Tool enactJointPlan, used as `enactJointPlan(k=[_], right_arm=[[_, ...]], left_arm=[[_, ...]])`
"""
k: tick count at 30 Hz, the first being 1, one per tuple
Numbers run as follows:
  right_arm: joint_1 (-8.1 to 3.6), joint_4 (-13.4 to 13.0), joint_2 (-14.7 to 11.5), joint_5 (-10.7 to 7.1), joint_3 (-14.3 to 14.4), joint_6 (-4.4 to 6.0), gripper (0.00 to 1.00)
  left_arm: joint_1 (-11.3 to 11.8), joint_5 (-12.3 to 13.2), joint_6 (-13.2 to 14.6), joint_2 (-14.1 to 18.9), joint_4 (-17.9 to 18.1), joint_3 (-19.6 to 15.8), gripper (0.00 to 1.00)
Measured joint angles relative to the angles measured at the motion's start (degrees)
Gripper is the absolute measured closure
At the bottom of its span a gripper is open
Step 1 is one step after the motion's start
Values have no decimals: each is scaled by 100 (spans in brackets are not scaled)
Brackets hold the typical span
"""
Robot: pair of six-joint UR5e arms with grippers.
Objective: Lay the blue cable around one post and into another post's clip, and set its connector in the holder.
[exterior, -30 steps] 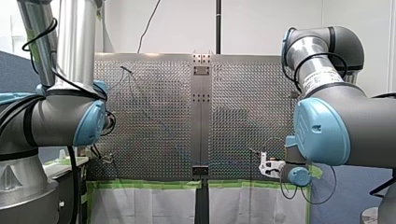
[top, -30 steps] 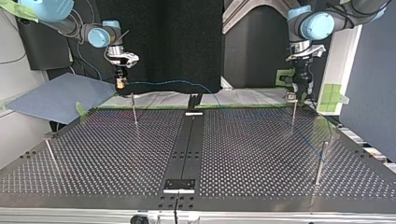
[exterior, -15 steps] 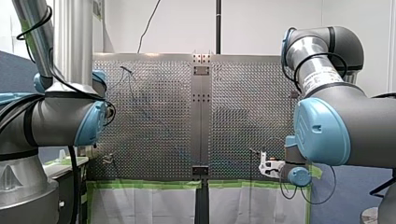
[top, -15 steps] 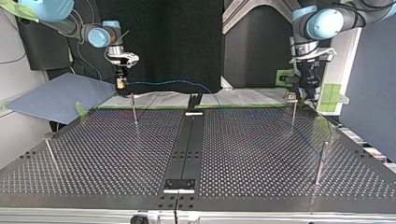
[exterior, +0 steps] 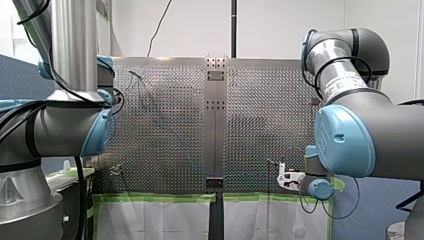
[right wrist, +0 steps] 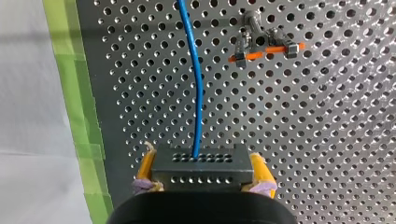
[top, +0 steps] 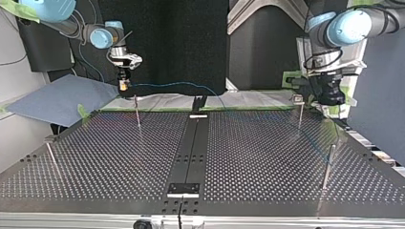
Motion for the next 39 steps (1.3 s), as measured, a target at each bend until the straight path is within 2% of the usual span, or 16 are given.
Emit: enactJointPlan(k=[11, 18, 28, 39], right_arm=[[-1, 0, 0, 0, 0, 6, 100], [-1, -6, 0, 0, 0, 9, 100], [-1, -16, 6, 1, 0, 9, 100], [-1, -22, 8, 0, 0, 9, 100]], left_arm=[[11, -163, 544, 544, -544, 544, 0], [16, -492, 949, 822, -946, 949, 0], [2, -961, 1429, 488, -1429, 1429, 0], [-27, -1019, 1961, 413, -1961, 1960, 0]])
